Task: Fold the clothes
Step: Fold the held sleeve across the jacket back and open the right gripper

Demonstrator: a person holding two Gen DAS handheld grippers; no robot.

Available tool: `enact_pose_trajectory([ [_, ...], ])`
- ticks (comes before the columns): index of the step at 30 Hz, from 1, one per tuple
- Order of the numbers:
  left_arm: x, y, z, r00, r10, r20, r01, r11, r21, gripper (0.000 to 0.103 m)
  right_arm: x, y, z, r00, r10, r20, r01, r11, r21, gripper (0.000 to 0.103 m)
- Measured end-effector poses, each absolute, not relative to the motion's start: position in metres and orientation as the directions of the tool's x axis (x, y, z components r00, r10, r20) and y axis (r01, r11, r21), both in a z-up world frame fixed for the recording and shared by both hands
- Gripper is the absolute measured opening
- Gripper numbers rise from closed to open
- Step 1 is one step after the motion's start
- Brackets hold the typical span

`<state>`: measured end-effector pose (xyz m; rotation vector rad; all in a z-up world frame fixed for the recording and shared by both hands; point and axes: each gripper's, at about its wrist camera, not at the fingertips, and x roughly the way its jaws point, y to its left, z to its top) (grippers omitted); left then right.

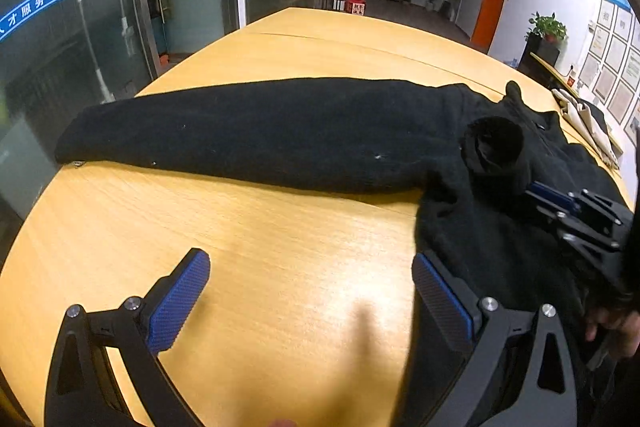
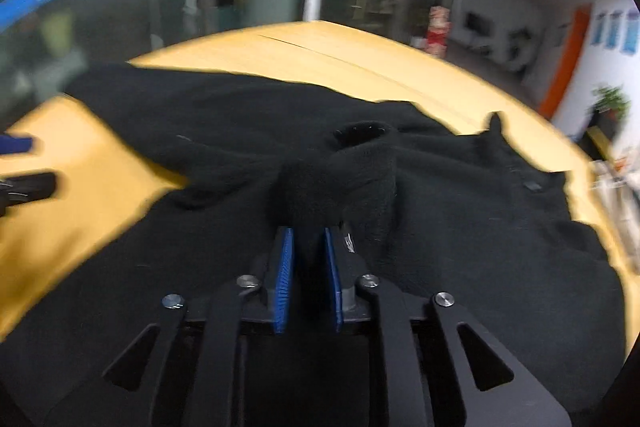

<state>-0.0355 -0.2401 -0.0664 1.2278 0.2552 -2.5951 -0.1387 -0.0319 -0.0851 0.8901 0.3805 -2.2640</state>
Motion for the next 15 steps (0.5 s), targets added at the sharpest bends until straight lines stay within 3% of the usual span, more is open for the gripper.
enact_pose_trajectory([
  [1,-0.037,-0.241,-0.068,-0.608,-0.159,-0.778,0.306,-0.951,-0.045,0.103,-0.121,-0.027,-0.082,-0.524,-0.517,-0.677,0.685,-0.728,0.026,0.028],
  [3,-0.04,-0.243,-0.07,-0.605,-0.162,-0.779,0.309,-0.95,-0.042,0.103,-0.124,-0.019,-0.076,-0.5,-0.572,-0.65,0.675,-0.728,0.122,0.056],
  [7,-0.045,-0.251,-0.072,-0.595,-0.166,-0.786,0.327,-0.944,-0.048,0.103,-0.139,-0.036,-0.09,-0.385,-0.608,-0.694,0.694,-0.686,0.216,0.056],
  [15,-0.052,-0.277,-0.072,-0.575,-0.2,-0.793,0.388,-0.92,-0.049,0.103,-0.128,-0.078,-0.094,-0.252,-0.661,-0.706,0.801,-0.552,0.23,0.056],
])
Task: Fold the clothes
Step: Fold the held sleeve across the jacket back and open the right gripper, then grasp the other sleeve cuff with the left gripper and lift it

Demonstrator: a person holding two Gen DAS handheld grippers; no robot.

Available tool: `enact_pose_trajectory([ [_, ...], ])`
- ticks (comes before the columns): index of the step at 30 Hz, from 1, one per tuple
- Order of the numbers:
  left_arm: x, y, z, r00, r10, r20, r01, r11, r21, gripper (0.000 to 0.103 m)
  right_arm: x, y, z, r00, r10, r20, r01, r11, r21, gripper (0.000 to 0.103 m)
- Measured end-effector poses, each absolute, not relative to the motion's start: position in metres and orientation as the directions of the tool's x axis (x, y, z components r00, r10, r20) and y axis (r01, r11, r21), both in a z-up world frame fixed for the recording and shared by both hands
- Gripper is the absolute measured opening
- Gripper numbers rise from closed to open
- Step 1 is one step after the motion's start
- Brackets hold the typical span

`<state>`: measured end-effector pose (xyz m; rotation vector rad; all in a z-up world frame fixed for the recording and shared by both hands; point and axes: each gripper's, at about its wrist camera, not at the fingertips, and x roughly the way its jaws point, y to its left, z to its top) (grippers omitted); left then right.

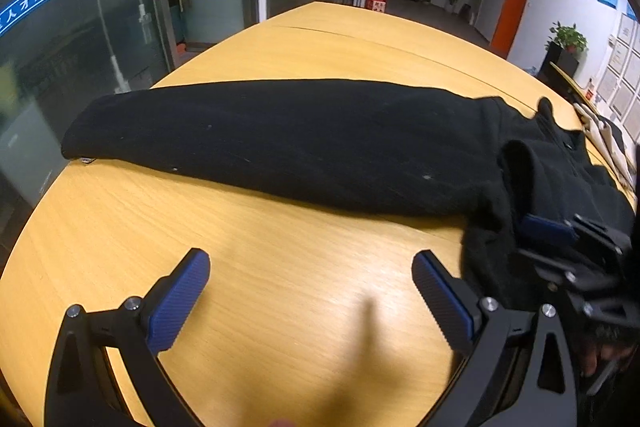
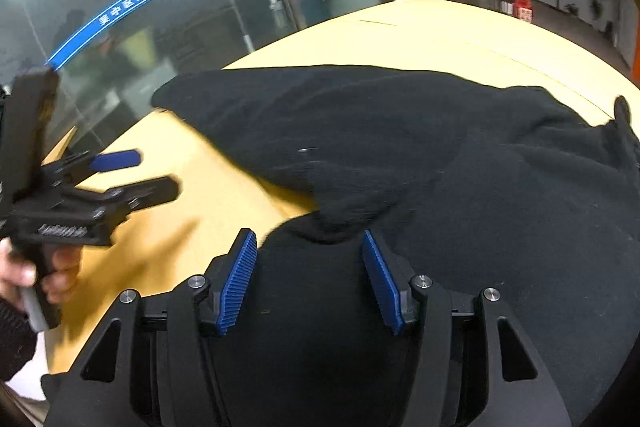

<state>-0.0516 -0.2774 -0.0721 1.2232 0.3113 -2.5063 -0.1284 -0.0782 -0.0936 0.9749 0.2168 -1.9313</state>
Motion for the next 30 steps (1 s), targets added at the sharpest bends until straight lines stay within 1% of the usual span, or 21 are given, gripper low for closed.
enact_pose_trajectory([
  [4,-0.057,-0.301,-0.077,-0.539,-0.233,-0.809,0.436,-0.899,-0.032,0.103,-0.116,-0.041,-0.078,-0.332,-0.701,-0.63,0.762,-0.594,0.259,0.056],
  [7,-0.062,-0.326,-0.081,-0.506,-0.257,-0.823,0.477,-0.879,-0.018,0.103,-0.102,0.005,-0.068,-0.416,-0.691,-0.592,0.718,-0.648,0.252,0.059],
  [8,-0.064,-0.336,-0.082,-0.496,-0.264,-0.827,0.49,-0.871,-0.016,0.103,-0.098,0.02,-0.07,-0.436,-0.678,-0.592,0.7,-0.668,0.251,0.061],
  [11,-0.067,-0.372,-0.083,-0.474,-0.273,-0.837,0.547,-0.836,-0.037,0.103,-0.094,0.055,-0.082,-0.457,-0.651,-0.606,0.635,-0.716,0.289,0.062],
  [13,-0.066,-0.404,-0.085,-0.455,-0.258,-0.852,0.605,-0.792,-0.083,0.103,-0.094,0.072,-0.085,-0.453,-0.65,-0.61,0.591,-0.731,0.34,0.062],
  [15,-0.062,-0.435,-0.089,-0.439,-0.236,-0.867,0.662,-0.738,-0.133,0.103,-0.093,0.08,-0.082,-0.46,-0.662,-0.592,0.577,-0.729,0.368,0.062],
  [17,-0.058,-0.461,-0.093,-0.417,-0.239,-0.877,0.717,-0.68,-0.156,0.103,-0.093,0.078,-0.081,-0.465,-0.665,-0.585,0.578,-0.728,0.368,0.063],
  [19,-0.056,-0.481,-0.095,-0.416,-0.242,-0.876,0.752,-0.634,-0.182,0.103,-0.093,0.072,-0.084,-0.452,-0.66,-0.6,0.589,-0.726,0.354,0.063],
  [22,-0.061,-0.499,-0.093,-0.444,-0.26,-0.858,0.762,-0.613,-0.209,0.102,-0.092,0.063,-0.089,-0.425,-0.65,-0.63,0.612,-0.72,0.329,0.063],
  [23,-0.063,-0.503,-0.093,-0.449,-0.269,-0.852,0.765,-0.609,-0.211,0.101,-0.092,0.061,-0.09,-0.421,-0.648,-0.635,0.617,-0.718,0.323,0.063],
  [24,-0.065,-0.507,-0.091,-0.457,-0.279,-0.844,0.766,-0.606,-0.214,0.092,-0.091,0.06,-0.092,-0.417,-0.646,-0.64,0.622,-0.716,0.317,0.063],
  [25,-0.066,-0.509,-0.09,-0.469,-0.29,-0.834,0.764,-0.607,-0.219,0.079,-0.091,0.06,-0.093,-0.414,-0.645,-0.643,0.624,-0.715,0.315,0.063],
  [26,-0.068,-0.512,-0.089,-0.484,-0.29,-0.826,0.759,-0.609,-0.231,0.035,-0.091,0.06,-0.093,-0.414,-0.644,-0.644,0.621,-0.716,0.318,0.063],
  [27,-0.069,-0.516,-0.09,-0.5,-0.262,-0.825,0.752,-0.605,-0.264,0.008,-0.092,0.061,-0.094,-0.414,-0.644,-0.644,0.617,-0.718,0.322,0.063],
  [28,-0.067,-0.519,-0.093,-0.521,-0.23,-0.822,0.748,-0.586,-0.311,0.008,-0.093,0.062,-0.094,-0.414,-0.643,-0.644,0.612,-0.72,0.326,0.063],
  [30,-0.064,-0.524,-0.092,-0.546,-0.215,-0.809,0.75,-0.556,-0.358,0.007,-0.093,0.062,-0.096,-0.414,-0.643,-0.645,0.606,-0.723,0.332,0.063],
])
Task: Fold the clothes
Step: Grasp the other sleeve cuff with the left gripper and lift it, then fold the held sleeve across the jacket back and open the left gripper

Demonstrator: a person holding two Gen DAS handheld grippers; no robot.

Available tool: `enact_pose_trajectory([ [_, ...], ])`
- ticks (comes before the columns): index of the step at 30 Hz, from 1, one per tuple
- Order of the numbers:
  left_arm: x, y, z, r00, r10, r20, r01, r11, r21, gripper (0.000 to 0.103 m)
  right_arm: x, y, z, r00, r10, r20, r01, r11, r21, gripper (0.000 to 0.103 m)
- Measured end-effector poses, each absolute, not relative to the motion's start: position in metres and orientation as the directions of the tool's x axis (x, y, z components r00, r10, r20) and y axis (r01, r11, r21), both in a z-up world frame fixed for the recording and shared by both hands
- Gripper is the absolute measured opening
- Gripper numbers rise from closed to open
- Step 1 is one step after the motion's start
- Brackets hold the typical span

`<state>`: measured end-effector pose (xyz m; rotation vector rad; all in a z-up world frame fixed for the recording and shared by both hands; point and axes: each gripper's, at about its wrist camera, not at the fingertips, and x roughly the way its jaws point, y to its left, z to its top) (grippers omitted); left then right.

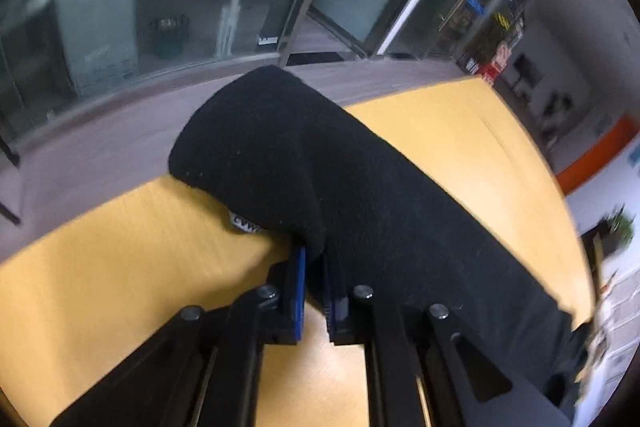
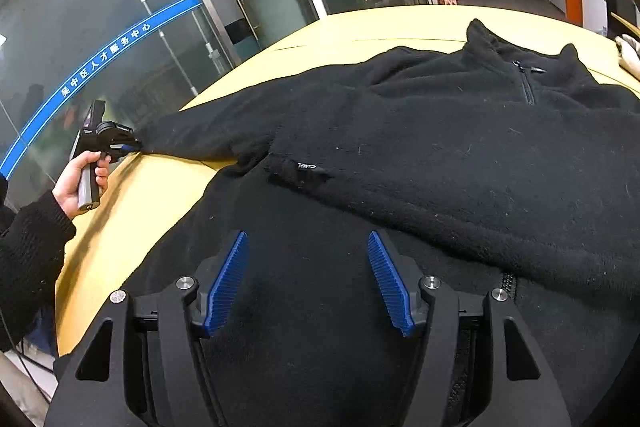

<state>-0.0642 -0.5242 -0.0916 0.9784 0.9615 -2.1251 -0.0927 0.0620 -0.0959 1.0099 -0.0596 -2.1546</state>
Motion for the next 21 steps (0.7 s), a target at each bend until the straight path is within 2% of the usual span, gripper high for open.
enact_pose_trajectory([
  [3,-0.061,-0.521,-0.08,-0.575,-0.232,-0.784,0.743,-0.55,-0.382,0.006,-0.09,0.063,-0.094,-0.42,-0.644,-0.64,0.607,-0.723,0.33,0.063],
  [6,-0.05,-0.502,-0.053,-0.66,-0.229,-0.715,0.688,-0.567,-0.453,0.006,-0.085,0.069,-0.088,-0.442,-0.647,-0.621,0.605,-0.727,0.327,0.063],
  [11,-0.052,-0.429,0.025,-0.781,-0.192,-0.594,0.543,-0.679,-0.495,0.006,-0.064,0.092,-0.067,-0.488,-0.677,-0.55,0.59,-0.721,0.364,0.063],
  [17,-0.091,-0.263,0.11,-0.889,-0.027,-0.456,0.269,-0.838,-0.475,0.006,-0.034,0.138,-0.041,-0.556,-0.672,-0.489,0.567,-0.737,0.369,0.063],
  [21,-0.114,-0.129,0.131,-0.896,0.138,-0.422,0.069,-0.896,-0.44,0.006,-0.024,0.188,-0.026,-0.631,-0.641,-0.437,0.511,-0.767,0.388,0.063],
])
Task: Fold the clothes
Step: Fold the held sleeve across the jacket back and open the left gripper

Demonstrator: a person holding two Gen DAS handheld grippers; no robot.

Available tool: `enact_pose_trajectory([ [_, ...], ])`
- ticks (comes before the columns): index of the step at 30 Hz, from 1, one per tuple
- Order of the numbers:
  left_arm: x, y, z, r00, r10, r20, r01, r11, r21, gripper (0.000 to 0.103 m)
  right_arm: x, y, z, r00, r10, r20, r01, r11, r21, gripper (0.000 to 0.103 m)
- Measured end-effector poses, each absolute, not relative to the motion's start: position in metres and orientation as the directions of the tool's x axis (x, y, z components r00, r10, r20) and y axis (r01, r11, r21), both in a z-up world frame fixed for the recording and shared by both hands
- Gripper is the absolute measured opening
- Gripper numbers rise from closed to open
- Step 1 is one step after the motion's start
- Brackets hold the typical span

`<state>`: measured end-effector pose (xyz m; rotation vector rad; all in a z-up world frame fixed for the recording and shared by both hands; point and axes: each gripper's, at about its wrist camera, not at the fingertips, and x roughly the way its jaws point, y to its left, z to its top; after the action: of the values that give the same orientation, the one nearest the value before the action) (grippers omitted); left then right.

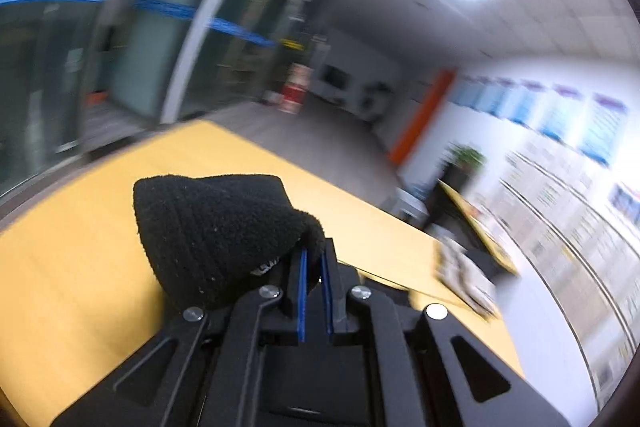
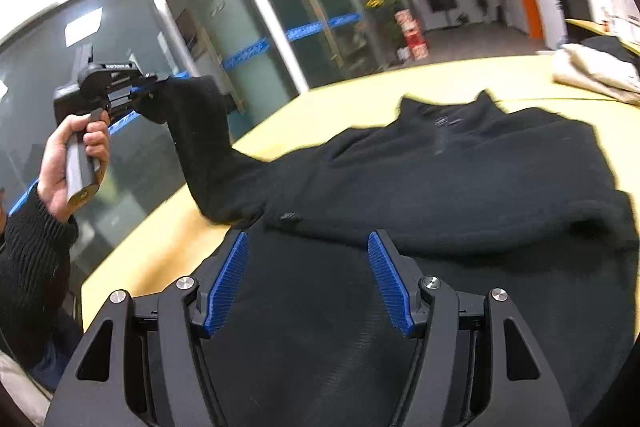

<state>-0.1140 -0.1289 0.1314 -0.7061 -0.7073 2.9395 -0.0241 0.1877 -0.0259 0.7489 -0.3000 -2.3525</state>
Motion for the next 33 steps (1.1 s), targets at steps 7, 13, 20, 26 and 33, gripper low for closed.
enact_pose_trajectory([
  [7,-0.138,0.11,0.08,-0.755,0.363,-0.546,-0.188,-0.918,-0.349,0.007,-0.022,0.28,-0.02,-0.739,-0.542,-0.4,0.36,-0.819,0.447,0.063],
  [13,-0.15,0.196,0.003,-0.604,0.354,-0.714,-0.274,-0.933,-0.231,0.008,-0.031,0.326,-0.028,-0.781,-0.437,-0.446,0.221,-0.861,0.457,0.075],
  [20,-0.1,0.114,0.029,-0.723,0.325,-0.61,-0.279,-0.945,-0.173,0.08,-0.048,0.319,-0.025,-0.789,-0.369,-0.491,0.192,-0.907,0.374,0.093],
  [26,-0.101,0.008,0.038,-0.79,0.251,-0.56,-0.162,-0.965,-0.205,0.087,-0.058,0.244,-0.016,-0.767,-0.383,-0.515,0.347,-0.922,0.17,0.094],
  [33,-0.164,-0.047,-0.029,-0.721,0.13,-0.68,-0.065,-0.991,-0.12,0.087,-0.115,0.162,-0.048,-0.775,-0.174,-0.607,0.325,-0.934,-0.148,0.05],
])
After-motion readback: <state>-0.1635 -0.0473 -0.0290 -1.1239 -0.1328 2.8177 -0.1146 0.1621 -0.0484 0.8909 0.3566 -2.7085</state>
